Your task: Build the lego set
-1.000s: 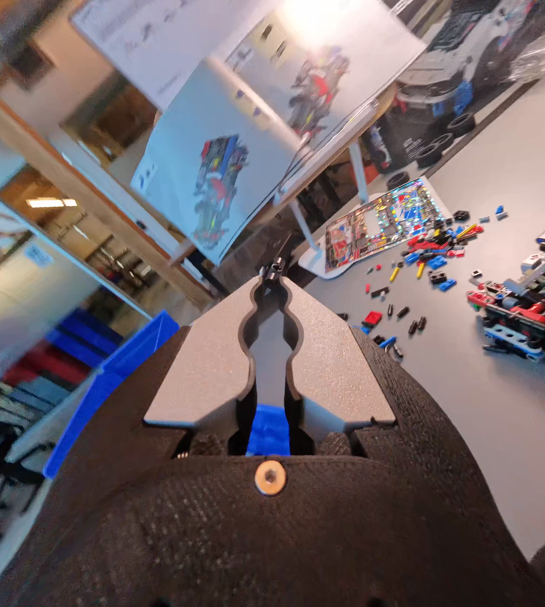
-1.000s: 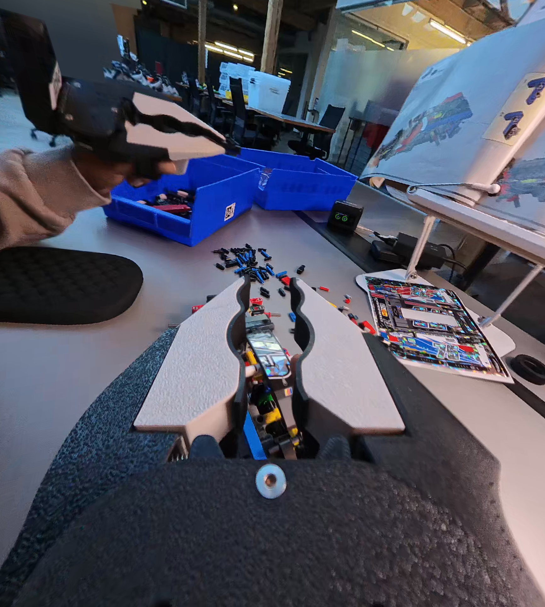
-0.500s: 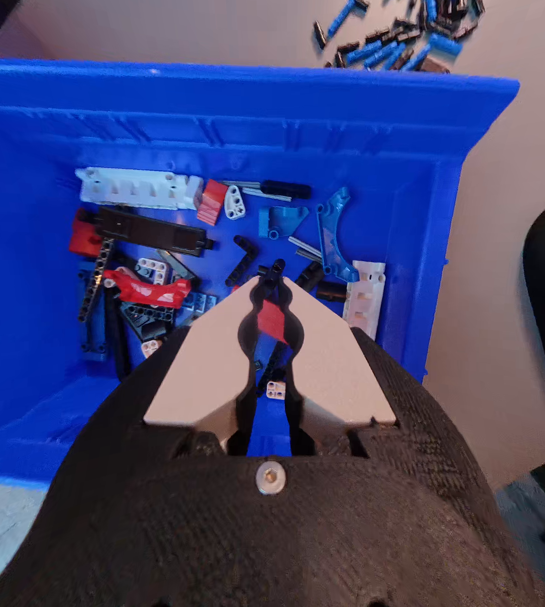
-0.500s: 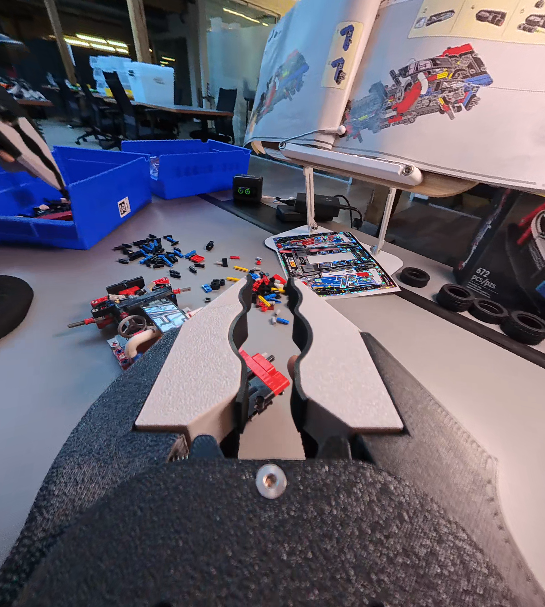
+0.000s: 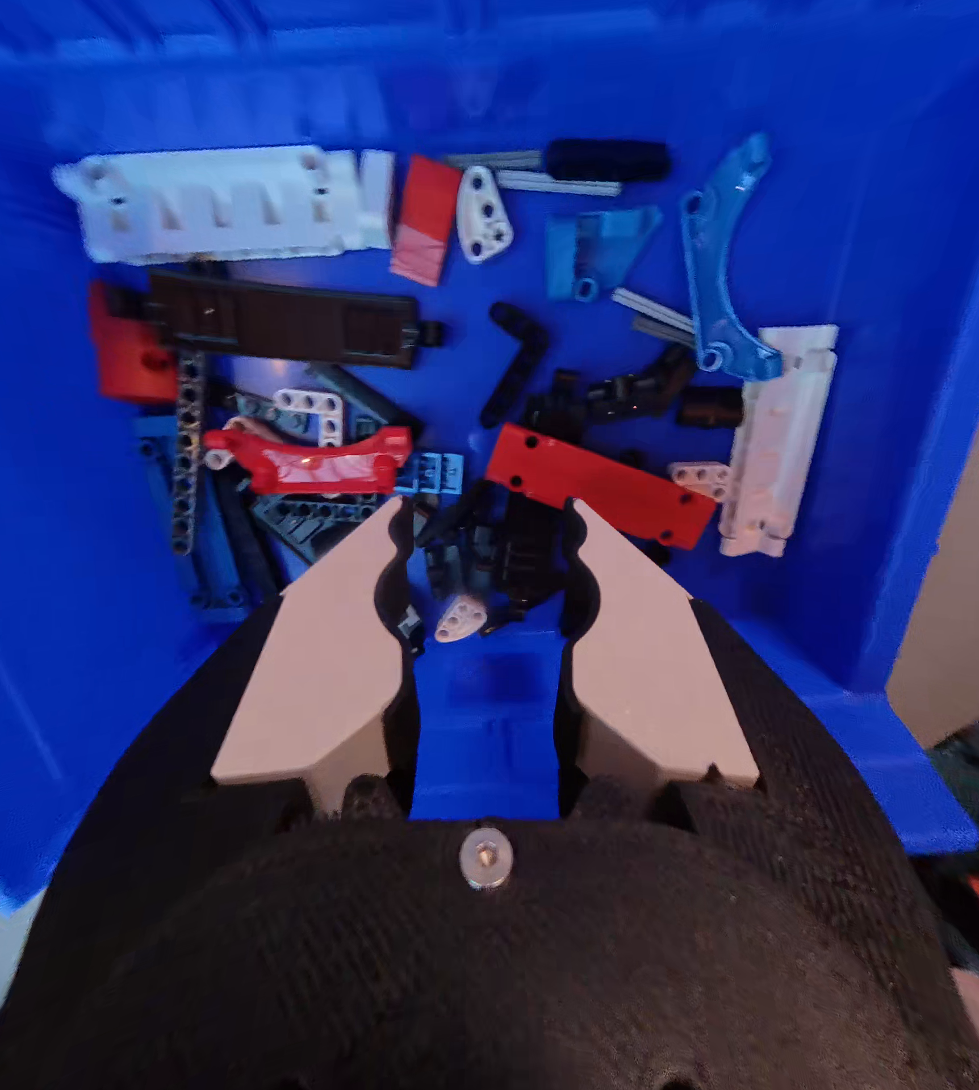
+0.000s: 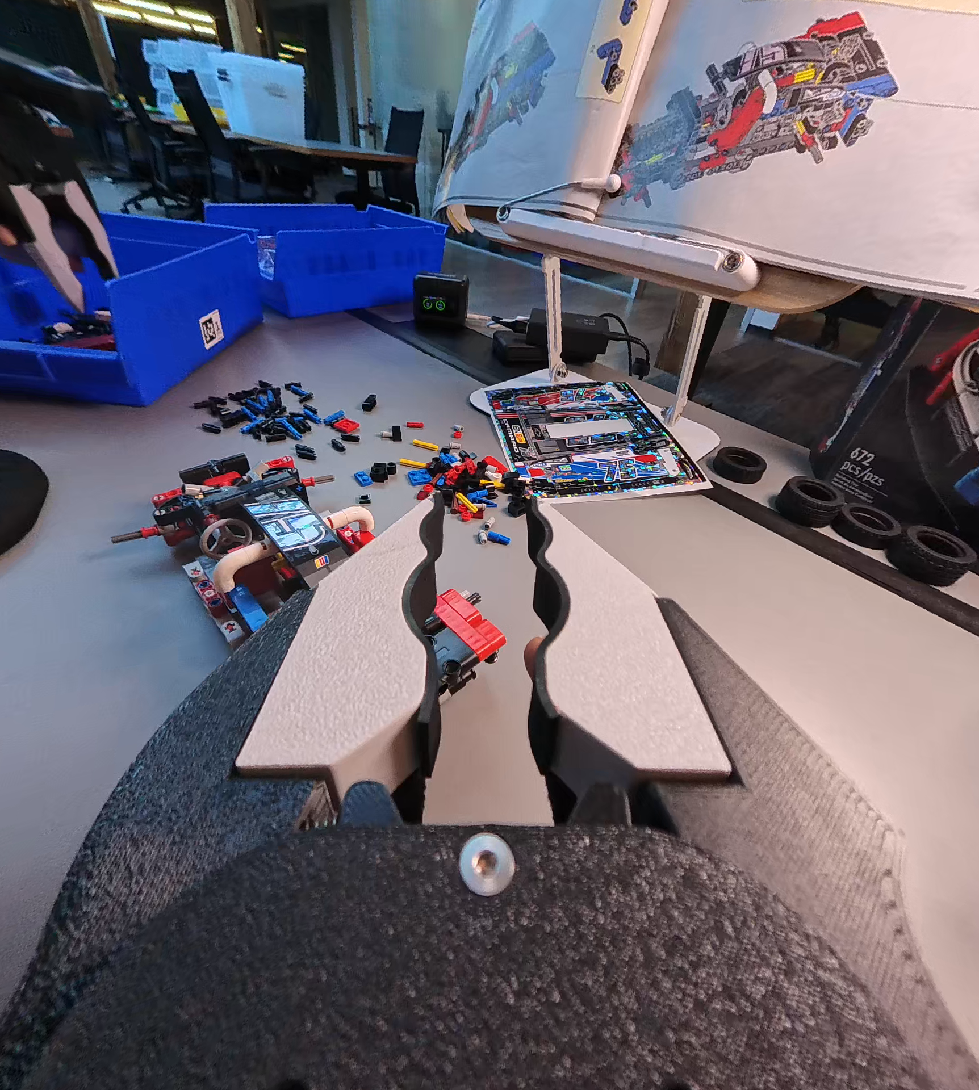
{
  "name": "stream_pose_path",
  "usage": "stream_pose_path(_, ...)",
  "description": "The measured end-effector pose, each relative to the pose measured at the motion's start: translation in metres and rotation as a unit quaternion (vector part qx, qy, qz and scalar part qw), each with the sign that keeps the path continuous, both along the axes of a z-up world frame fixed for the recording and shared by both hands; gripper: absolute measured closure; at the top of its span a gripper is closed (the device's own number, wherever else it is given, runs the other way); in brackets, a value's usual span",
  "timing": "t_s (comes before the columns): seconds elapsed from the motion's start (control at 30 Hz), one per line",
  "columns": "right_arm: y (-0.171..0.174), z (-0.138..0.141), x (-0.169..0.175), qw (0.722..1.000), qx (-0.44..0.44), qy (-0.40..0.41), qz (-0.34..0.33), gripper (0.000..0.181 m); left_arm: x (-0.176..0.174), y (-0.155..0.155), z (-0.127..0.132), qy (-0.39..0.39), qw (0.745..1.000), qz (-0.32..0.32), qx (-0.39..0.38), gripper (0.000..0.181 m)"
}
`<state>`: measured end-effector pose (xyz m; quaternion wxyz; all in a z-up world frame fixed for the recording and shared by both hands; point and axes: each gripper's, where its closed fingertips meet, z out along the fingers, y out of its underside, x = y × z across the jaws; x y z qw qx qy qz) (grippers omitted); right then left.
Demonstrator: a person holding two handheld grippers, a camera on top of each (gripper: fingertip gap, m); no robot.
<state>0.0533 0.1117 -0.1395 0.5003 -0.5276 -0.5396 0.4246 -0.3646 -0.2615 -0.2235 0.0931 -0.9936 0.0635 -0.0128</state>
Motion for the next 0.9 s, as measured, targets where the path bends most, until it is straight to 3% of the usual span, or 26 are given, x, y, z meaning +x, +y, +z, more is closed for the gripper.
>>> stream_pose_path(0.03, 0.001, -0.001, -0.001, 1.0, -0.001, -0.001, -0.002, 0.155, 0.009, -0.001, -0.001, -0.019, 0.999, -0.026, -0.004, 0.134)
stream_pose_path(0.13, 0.002, -0.006, -0.001, 1.0, 0.001, -0.01, -0.007, 0.155, 0.036, -0.005, -0.005, -0.04, 0.994, -0.097, -0.02, 0.133)
stream_pose_path(0.33, 0.006, -0.01, -0.003, 1.0, -0.006, -0.014, -0.016, 0.155, 0.06, -0.002, -0.024, -0.002, 0.984, -0.172, -0.04, 0.12)
stream_pose_path(0.5, 0.006, -0.011, -0.004, 1.0, -0.003, -0.017, -0.016, 0.155, 0.056, 0.005, -0.03, 0.011, 0.983, -0.181, -0.034, 0.136)
stream_pose_path(0.57, 0.006, -0.011, -0.003, 1.0, -0.004, -0.015, -0.018, 0.155, 0.036, 0.015, -0.026, 0.058, 0.985, -0.165, -0.011, 0.175)
stream_pose_path(0.73, 0.008, -0.01, 0.0, 1.0, -0.004, -0.012, -0.023, 0.156, -0.01, 0.033, 0.01, 0.119, 0.986, -0.092, 0.077, 0.175)
stream_pose_path(0.9, 0.008, -0.008, 0.0, 1.0, -0.006, -0.007, -0.023, 0.156, -0.064, 0.01, 0.033, 0.197, 0.979, -0.031, 0.045, 0.161)
